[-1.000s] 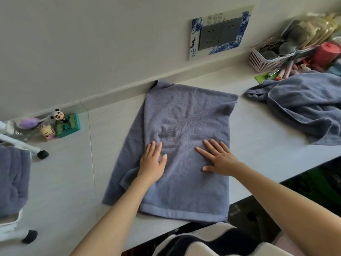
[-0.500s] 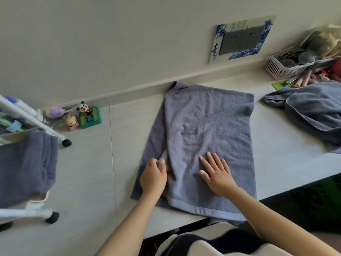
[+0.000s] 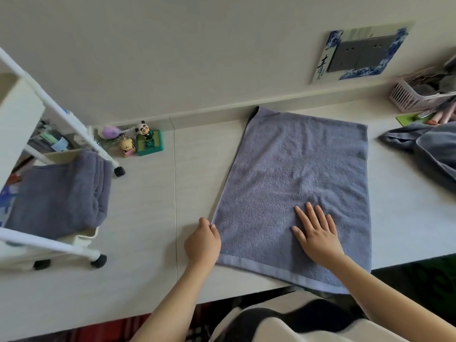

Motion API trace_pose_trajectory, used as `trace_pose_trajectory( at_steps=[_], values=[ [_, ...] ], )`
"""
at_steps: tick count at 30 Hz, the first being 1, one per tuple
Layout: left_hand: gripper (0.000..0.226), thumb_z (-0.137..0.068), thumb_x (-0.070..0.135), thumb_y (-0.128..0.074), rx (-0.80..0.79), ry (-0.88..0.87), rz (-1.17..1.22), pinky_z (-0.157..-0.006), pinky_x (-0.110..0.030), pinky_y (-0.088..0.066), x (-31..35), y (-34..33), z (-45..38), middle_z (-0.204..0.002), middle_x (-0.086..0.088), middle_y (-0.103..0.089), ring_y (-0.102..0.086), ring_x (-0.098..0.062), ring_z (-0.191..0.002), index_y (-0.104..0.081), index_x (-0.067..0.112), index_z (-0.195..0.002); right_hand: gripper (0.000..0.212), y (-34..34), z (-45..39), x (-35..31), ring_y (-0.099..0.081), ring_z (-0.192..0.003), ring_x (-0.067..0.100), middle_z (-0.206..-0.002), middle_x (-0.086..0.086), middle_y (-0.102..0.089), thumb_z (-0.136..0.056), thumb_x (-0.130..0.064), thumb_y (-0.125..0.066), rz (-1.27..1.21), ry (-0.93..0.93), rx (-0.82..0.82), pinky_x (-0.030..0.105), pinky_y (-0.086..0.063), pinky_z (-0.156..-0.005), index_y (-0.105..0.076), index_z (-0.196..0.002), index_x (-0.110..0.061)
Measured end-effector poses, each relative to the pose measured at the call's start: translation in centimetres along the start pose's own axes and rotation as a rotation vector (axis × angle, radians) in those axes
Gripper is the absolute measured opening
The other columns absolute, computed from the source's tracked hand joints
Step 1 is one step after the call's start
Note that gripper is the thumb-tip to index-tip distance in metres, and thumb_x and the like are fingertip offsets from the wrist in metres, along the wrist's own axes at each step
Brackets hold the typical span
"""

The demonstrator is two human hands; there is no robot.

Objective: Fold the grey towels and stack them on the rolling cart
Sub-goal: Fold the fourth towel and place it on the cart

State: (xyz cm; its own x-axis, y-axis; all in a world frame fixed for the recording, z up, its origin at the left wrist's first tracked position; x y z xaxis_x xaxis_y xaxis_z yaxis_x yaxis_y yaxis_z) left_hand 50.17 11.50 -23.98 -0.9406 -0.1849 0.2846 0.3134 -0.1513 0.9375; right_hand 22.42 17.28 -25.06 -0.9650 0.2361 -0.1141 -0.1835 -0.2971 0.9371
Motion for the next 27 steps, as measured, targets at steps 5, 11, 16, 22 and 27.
trace_pose_trajectory(
  at_steps=[5,11,16,22,27],
  values=[
    [0.029,-0.068,0.014,-0.076,0.153,-0.193,-0.015,-0.061,-0.040,-0.050,0.4,-0.9,-0.6,-0.088,-0.017,-0.061,-0.061,-0.038,-0.078,-0.062,0.004,-0.092,0.083,0.0,0.7,-0.3,0.011,-0.145,0.021,-0.158,-0.002,0.009,-0.070,-0.065,0.018,0.029,-0.030,0.015,0.041,0.007,-0.116,0.008,-0.147,-0.037],
    [0.057,-0.085,0.041,-0.038,0.080,-0.608,-0.107,-0.107,-0.051,-0.029,3.7,-2.8,-0.5,-0.140,-0.018,-0.048,-0.049,-0.035,-0.126,-0.055,0.013,-0.132,0.086,-0.6,2.2,-0.2,0.018,-0.143,0.022,-0.158,0.004,0.010,-0.073,-0.073,0.019,-0.026,-0.095,0.082,0.041,0.015,-0.114,0.004,-0.149,-0.034],
    [0.063,-0.086,0.048,-0.035,-0.044,-0.668,-0.276,-0.106,-0.056,-0.018,3.7,-4.7,0.1,-0.147,-0.014,-0.040,-0.039,-0.032,-0.134,-0.043,0.018,-0.140,0.073,-1.2,3.3,2.0,0.022,-0.142,0.021,-0.156,-0.003,0.018,-0.072,-0.075,0.016,-0.001,-0.104,0.034,0.045,0.016,-0.114,0.024,-0.138,-0.044],
    [0.048,-0.081,0.038,-0.052,0.051,-0.524,-0.055,-0.094,-0.062,-0.039,4.2,-3.3,-0.6,-0.133,-0.026,-0.050,-0.051,-0.043,-0.118,-0.063,0.013,-0.120,0.071,0.2,2.9,2.9,0.007,-0.145,0.029,-0.158,0.009,0.004,-0.089,-0.067,-0.021,-0.171,-0.268,0.149,0.046,0.006,-0.116,-0.004,-0.149,-0.035],
    [0.061,-0.076,0.034,-0.075,0.063,-0.217,0.084,-0.085,-0.049,-0.043,3.4,-2.2,-0.6,-0.118,-0.024,-0.052,-0.051,-0.042,-0.107,-0.056,0.004,-0.125,0.086,0.4,5.4,5.4,-0.032,-0.128,0.040,-0.141,0.022,-0.031,-0.078,-0.073,-0.043,-0.263,-0.598,0.226,0.050,-0.028,-0.106,-0.021,-0.146,-0.025]
  ],
)
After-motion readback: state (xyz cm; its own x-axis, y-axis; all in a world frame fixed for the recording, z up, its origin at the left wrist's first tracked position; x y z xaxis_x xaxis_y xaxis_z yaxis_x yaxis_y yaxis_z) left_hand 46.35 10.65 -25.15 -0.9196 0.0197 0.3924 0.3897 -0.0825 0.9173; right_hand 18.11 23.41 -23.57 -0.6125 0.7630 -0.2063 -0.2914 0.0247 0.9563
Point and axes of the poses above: each hand's wrist, its own z-axis away from the middle knuckle, its own y-axis out of the back of the hand, x = y × z, the point moved 1 cm from there along -z, towards the middle knuckle
